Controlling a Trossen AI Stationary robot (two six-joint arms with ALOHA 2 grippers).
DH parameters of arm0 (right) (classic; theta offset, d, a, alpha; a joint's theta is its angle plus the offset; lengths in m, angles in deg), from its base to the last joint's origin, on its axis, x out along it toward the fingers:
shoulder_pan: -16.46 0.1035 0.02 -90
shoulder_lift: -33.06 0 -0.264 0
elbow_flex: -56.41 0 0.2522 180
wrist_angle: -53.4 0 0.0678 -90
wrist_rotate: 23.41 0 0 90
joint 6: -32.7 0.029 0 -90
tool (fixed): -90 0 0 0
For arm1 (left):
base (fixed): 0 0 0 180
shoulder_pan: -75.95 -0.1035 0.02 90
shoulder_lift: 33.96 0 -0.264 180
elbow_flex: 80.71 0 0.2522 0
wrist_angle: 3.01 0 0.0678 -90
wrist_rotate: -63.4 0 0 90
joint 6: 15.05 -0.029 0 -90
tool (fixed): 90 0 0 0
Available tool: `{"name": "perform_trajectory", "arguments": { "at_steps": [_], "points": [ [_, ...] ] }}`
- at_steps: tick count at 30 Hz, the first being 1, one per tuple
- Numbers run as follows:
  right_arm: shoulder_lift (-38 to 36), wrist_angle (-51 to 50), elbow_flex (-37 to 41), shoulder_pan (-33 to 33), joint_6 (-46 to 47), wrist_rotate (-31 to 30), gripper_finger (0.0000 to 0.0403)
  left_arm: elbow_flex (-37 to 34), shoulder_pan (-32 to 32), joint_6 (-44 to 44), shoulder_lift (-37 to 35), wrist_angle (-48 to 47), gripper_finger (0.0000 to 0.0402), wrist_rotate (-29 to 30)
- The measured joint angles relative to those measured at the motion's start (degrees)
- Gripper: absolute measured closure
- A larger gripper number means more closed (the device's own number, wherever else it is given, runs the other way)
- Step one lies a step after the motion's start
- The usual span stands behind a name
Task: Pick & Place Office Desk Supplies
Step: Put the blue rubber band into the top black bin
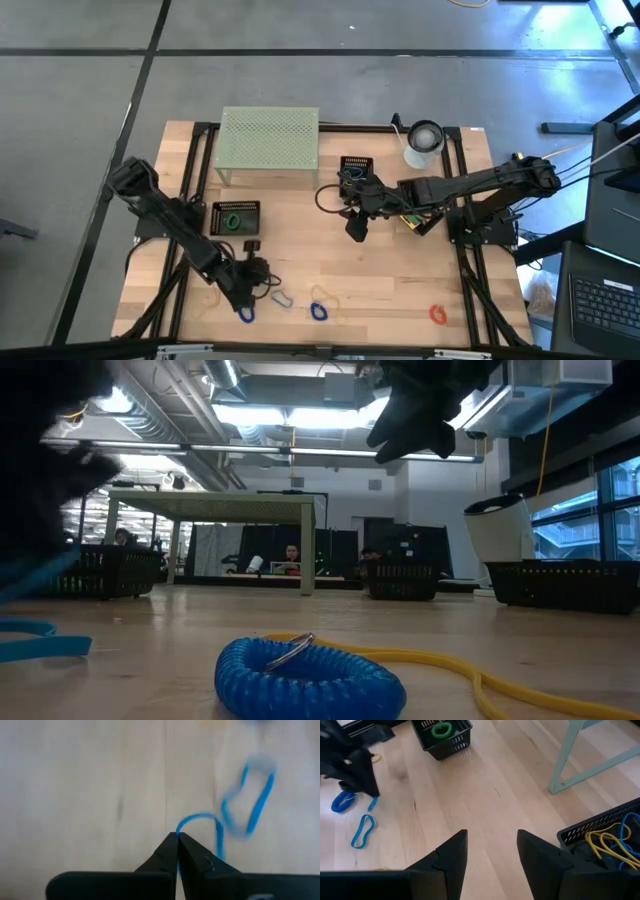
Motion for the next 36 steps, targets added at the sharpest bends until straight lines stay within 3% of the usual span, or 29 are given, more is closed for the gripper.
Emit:
{"name": "perform_trajectory", "arguments": {
  "at_steps": [10,14,18,25,31,36],
  "points": [
    [0.04,0.38,0.02,0.0,-0.01,-0.01,0.0232,6.06,-1.73,-15.02,-5.9,2.1,0.0399,20.63],
    [0.04,1.54,0.02,0.0,-0.7,-0.01,0.0232,8.36,-2.52,-25.03,-8.17,9.37,0.0399,29.02],
    [0.07,4.66,0.04,0.15,-2.12,-0.08,0.0232,9.23,-3.01,-39.29,-8.98,22.51,0.0399,34.36],
    [0.07,15.38,0.04,3.59,-18.87,0.01,0.0232,9.28,-3.36,-56.01,-9.02,44.78,0.04,35.91],
    [0.09,25.59,0.04,6.84,-26.92,0.12,0.0232,9.28,-4.08,-59.83,-8.93,48.41,0.04,35.06],
    [0.09,30.88,0.04,7.26,-27.06,6.6,0.0232,9.28,-6.69,-60.5,-8.27,48.4,0.04,32.47]
  ]
}}
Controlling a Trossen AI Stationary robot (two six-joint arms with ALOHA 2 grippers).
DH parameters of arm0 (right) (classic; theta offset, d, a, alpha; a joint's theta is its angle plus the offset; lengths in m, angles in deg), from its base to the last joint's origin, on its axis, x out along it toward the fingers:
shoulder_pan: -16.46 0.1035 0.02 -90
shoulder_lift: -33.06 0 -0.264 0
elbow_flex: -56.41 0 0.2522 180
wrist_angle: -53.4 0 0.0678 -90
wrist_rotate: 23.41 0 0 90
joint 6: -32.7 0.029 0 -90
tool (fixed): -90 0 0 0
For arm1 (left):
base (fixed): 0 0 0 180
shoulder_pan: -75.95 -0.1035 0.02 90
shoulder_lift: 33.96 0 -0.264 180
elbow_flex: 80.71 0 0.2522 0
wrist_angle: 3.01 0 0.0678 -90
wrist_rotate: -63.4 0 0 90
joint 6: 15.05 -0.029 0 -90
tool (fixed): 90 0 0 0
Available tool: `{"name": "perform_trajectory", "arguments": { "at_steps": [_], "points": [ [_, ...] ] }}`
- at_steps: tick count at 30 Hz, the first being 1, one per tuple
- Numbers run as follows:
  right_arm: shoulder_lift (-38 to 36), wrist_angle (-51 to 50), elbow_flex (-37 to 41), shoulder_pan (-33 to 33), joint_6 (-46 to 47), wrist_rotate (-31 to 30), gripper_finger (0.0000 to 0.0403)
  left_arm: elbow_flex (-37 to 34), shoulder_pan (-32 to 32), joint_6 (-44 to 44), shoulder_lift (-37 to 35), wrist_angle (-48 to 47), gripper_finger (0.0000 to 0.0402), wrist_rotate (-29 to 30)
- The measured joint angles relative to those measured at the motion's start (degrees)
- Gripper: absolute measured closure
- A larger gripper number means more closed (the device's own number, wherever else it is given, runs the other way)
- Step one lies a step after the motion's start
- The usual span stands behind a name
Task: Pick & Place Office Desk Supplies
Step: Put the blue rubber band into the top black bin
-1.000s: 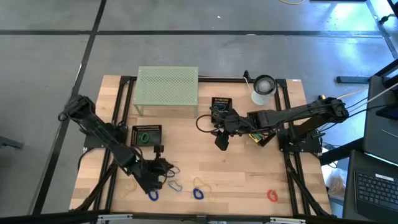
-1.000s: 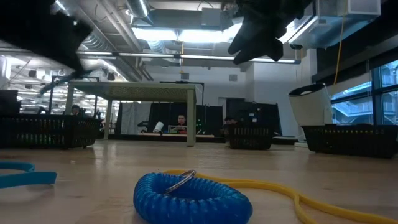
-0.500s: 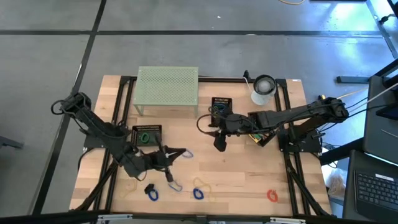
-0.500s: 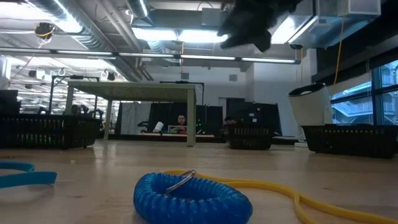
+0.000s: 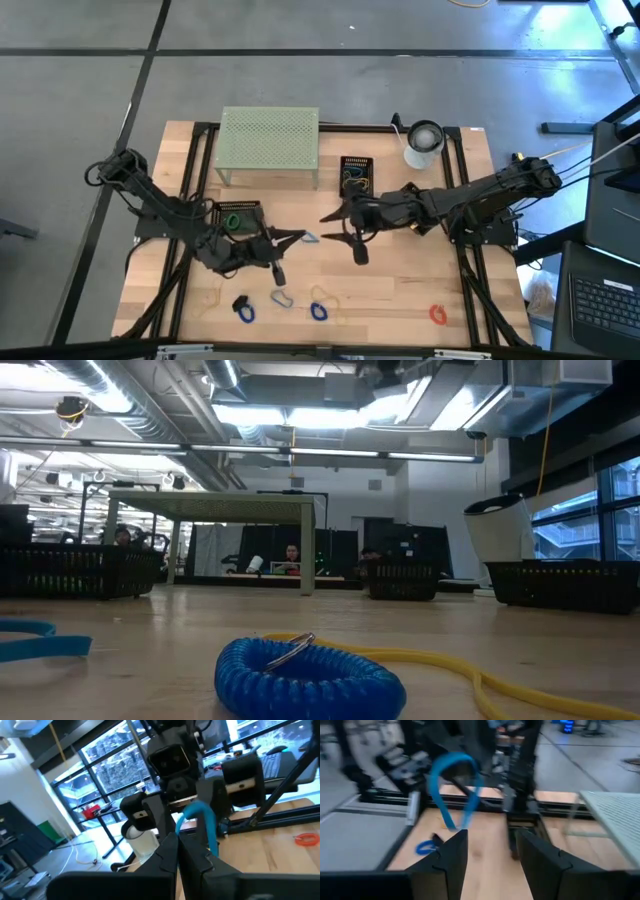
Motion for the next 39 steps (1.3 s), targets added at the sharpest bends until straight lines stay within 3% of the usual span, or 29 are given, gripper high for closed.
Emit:
{"name": "perform_trajectory", "arguments": {
  "at_steps": [7,11,18,27,33,39],
  "points": [
    [0.02,0.15,0.0,0.0,0.02,7.2,0.0232,0.0,-3.63,-0.39,0.02,0.02,0.04,-5.06],
    [0.02,0.21,0.0,-0.01,0.02,6.63,0.0232,0.0,-5.59,-0.33,0.02,0.0,0.04,-6.11],
    [0.02,2.06,0.0,-0.02,-2.29,6.47,0.0232,0.0,-9.23,0.88,0.02,-0.03,0.04,-13.61],
    [0.02,2.38,0.0,-0.02,-2.62,6.72,0.0236,0.0,-12.31,1.7,0.02,-0.05,0.0399,-14.13],
    [0.02,2.41,0.0,-0.02,-1.22,6.72,0.0276,0.0,-12.49,1.73,0.02,-0.05,0.0398,-14.11],
    [0.02,2.43,0.0,-0.02,-1.2,6.72,0.0359,0.0,-12.42,1.75,0.02,-0.23,0.0398,-14.11]
  ]
}}
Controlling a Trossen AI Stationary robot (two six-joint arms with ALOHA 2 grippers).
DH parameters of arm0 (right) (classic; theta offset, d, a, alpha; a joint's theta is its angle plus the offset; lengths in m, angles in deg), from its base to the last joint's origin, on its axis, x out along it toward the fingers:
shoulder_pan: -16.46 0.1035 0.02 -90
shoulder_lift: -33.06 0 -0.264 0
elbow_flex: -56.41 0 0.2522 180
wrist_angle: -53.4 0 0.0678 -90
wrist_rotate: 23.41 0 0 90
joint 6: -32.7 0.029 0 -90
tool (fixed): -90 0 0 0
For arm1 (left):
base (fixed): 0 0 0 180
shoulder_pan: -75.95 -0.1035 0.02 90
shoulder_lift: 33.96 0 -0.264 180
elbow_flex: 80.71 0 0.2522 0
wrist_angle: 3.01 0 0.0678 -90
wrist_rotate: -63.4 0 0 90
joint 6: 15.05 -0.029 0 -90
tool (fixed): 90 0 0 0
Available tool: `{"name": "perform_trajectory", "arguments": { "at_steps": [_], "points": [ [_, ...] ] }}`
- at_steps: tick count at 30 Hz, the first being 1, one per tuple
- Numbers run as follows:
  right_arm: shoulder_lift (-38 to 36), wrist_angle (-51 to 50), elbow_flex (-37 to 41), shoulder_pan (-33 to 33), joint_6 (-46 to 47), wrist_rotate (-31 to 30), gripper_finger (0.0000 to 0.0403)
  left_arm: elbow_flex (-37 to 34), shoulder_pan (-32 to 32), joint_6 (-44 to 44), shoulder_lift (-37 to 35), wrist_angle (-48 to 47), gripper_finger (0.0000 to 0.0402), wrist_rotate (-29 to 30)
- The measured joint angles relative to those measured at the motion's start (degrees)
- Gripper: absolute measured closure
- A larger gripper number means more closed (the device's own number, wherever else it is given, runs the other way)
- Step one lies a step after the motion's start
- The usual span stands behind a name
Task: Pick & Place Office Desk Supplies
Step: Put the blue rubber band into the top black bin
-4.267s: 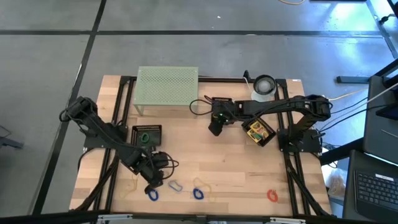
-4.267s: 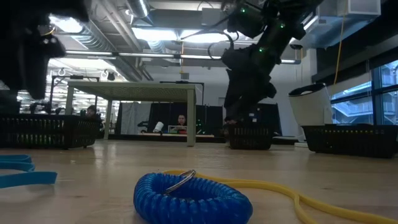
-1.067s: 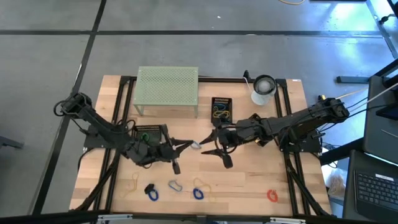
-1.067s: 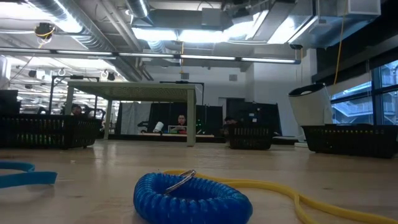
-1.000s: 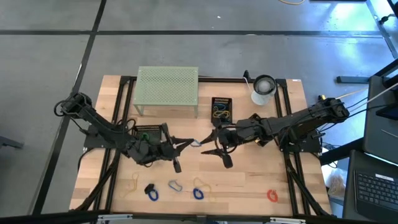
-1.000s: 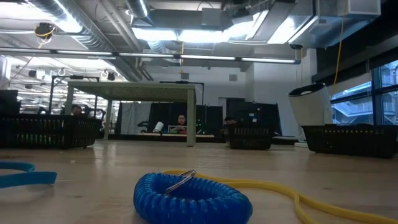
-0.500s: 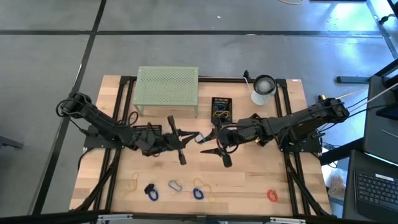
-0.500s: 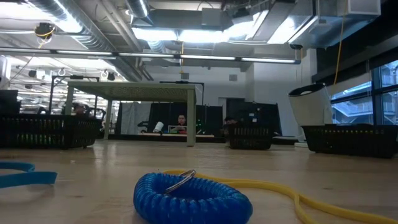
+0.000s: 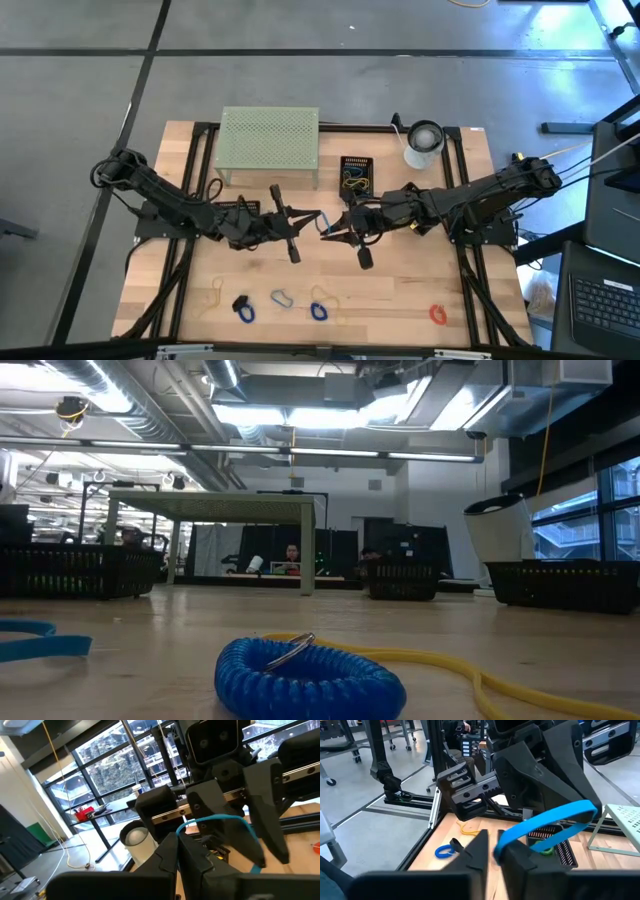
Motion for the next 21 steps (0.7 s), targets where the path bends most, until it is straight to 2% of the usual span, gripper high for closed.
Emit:
{"name": "perform_trajectory", "arguments": {
  "at_steps": [3,9,15,21],
  "points": [
    [0.0,0.01,0.0,0.0,1.43,0.0,0.0394,0.0,0.02,0.45,0.0,-0.02,0.0398,0.0],
    [0.0,-0.67,0.0,-0.39,6.18,0.0,0.0397,0.01,0.02,4.61,0.0,-0.02,0.0377,0.73],
    [-2.07,-7.81,0.0,-3.87,9.9,-0.5,0.0399,0.09,0.17,11.65,0.0,-3.69,0.03,3.06],
    [-3.58,-20.72,0.0,-8.94,13.86,-6.75,0.0401,0.09,0.91,26.45,0.0,-17.46,0.0235,3.34]
  ]
}}
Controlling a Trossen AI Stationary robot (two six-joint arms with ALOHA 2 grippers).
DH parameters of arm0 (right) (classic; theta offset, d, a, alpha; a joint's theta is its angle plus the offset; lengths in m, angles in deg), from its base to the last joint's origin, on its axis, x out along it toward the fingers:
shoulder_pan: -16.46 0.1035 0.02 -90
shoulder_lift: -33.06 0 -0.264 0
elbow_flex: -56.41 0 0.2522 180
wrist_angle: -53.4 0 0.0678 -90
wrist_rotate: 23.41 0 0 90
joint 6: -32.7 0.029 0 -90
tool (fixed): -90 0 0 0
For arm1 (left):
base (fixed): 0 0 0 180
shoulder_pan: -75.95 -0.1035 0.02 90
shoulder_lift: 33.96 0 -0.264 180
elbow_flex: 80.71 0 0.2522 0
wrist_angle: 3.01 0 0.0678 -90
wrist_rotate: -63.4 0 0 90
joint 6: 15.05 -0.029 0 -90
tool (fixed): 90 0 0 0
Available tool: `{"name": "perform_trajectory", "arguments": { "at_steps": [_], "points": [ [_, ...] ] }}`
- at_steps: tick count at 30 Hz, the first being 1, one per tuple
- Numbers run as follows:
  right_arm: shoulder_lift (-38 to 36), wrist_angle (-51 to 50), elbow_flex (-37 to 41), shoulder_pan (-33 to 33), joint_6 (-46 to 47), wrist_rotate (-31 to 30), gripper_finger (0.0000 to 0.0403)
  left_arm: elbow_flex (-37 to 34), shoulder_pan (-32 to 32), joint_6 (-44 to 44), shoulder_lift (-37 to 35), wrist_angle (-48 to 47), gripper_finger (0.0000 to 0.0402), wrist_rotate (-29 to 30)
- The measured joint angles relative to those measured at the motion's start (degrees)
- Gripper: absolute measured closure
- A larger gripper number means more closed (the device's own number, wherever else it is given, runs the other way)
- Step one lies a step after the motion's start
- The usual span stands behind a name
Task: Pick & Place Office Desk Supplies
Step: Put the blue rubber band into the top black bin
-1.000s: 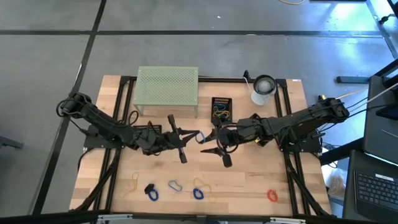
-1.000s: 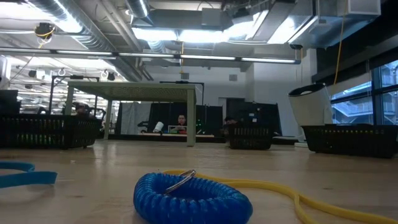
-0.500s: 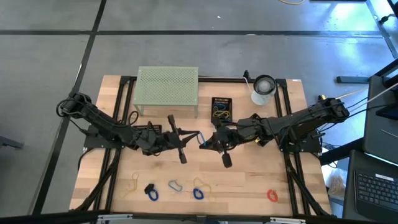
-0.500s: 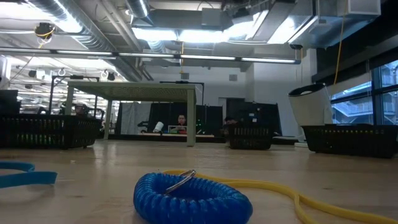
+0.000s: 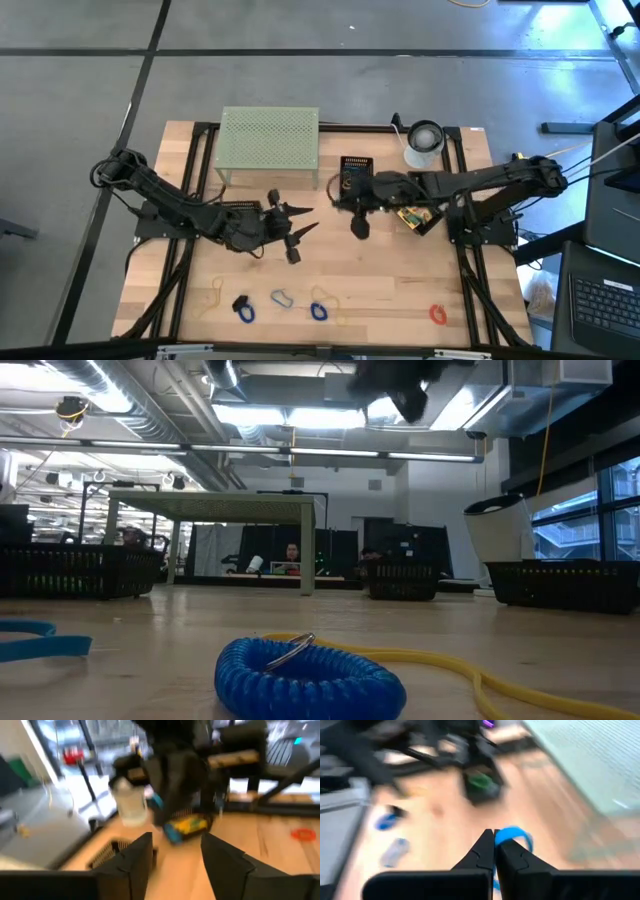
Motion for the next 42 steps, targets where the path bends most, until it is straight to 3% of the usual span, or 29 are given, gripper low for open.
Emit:
{"name": "perform_trajectory", "arguments": {
  "at_steps": [8,14,21,30,37,42],
  "points": [
    [2.4,-12.56,-0.02,-6.59,6.02,-6.81,0.0401,0.0,0.73,27.09,0.0,-22.27,0.0225,-3.27],
    [7.03,-18.71,0.0,-11.26,10.12,-10.19,0.0399,-0.02,2.37,42.9,0.0,-30.35,0.0224,-9.65],
    [12.44,-18.36,0.0,-15.89,13.49,-9.75,0.0398,-0.02,6.33,42.43,0.0,-31.3,0.0222,-13.88],
    [16.26,-18.11,-0.02,-17.38,17.63,-8.57,0.0389,-0.02,10.39,42.34,0.0,-34.72,0.0221,-30.1],
    [16.28,-18.21,-0.02,-17.38,17.82,-7.81,0.0328,-0.09,14.93,48.74,0.0,-45.32,0.0221,-39.96],
    [16.28,-18.22,-0.02,-17.37,17.81,-7.42,0.0266,-0.88,20.32,55.06,0.02,-46.82,0.0221,-41.95]
  ]
}}
